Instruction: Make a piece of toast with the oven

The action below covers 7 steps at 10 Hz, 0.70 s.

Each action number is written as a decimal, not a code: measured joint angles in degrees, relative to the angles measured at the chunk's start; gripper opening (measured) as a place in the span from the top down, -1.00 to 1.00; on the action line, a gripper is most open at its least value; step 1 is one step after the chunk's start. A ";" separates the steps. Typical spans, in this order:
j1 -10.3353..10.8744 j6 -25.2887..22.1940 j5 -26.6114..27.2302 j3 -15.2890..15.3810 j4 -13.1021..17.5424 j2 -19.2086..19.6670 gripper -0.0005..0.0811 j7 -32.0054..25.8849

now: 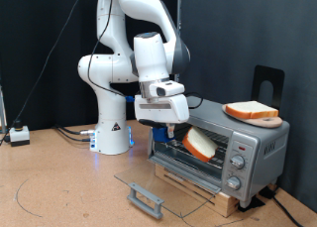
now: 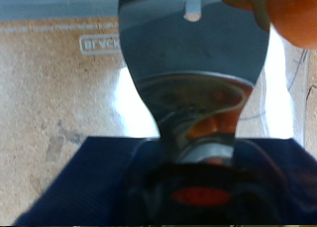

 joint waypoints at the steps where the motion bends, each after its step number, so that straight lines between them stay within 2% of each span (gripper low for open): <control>1: 0.65 -0.34 0.59 0.16 -0.08 -0.01 0.01 0.00; 5: 3.18 -2.75 3.14 0.34 -0.62 -0.42 0.01 0.01; 7: 3.43 -2.94 3.34 0.35 -0.73 -0.73 0.01 0.35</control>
